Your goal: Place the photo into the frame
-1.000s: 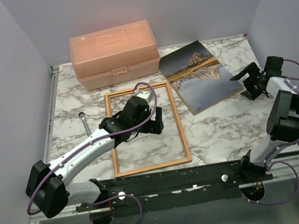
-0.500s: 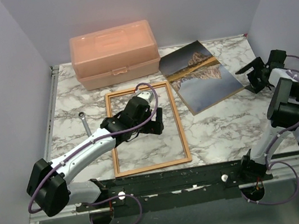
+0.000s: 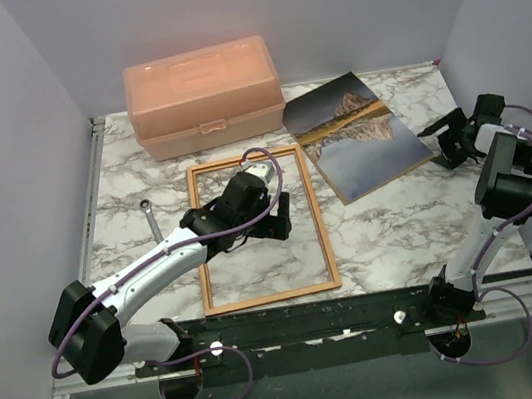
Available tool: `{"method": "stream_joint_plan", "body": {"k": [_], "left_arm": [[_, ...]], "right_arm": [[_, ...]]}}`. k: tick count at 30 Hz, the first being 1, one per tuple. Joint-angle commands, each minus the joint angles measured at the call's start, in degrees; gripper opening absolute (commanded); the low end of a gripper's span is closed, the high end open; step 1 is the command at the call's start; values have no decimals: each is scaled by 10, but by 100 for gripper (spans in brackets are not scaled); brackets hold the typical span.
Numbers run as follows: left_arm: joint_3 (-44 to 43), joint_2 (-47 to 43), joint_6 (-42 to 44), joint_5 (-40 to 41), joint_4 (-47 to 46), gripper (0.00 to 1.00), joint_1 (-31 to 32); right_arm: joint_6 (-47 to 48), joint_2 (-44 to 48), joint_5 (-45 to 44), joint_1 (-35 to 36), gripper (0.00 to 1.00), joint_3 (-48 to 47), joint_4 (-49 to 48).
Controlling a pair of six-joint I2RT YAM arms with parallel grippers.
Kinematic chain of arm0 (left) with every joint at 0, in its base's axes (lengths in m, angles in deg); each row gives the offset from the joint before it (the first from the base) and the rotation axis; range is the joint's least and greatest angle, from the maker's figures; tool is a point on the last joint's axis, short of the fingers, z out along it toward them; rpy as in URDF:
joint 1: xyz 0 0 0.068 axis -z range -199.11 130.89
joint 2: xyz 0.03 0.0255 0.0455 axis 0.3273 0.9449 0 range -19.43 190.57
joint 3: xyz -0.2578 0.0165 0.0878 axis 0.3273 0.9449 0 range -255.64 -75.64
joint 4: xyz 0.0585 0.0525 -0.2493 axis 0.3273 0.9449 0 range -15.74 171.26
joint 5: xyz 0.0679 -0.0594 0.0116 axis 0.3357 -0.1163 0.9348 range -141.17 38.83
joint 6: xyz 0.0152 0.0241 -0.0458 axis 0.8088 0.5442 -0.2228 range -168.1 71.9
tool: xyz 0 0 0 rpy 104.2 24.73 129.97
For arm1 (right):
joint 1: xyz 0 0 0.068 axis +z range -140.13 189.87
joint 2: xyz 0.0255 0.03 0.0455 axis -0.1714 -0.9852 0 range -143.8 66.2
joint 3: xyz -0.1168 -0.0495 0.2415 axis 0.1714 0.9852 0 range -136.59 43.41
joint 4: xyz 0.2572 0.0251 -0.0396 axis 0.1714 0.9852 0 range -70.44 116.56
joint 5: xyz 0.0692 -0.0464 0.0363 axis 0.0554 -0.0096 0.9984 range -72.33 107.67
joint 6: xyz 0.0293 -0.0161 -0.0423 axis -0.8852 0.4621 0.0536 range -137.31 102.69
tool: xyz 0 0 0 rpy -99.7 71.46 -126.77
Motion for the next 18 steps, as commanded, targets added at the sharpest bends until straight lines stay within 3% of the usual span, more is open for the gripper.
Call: {"method": "stream_joint_plan", "body": {"k": [1,12,18], "left_arm": [[5,6,9,9,-4,98,3],[-1,14,12,8,-3,98,3],[-3,14,11,8,0,98,3]], "right_arm": [[-16,-33,18,-4,83,-8,-21],[-11,35,-5,-4,80,23,-25],[-9,6,-36,-4,82,-14,-7]]}}
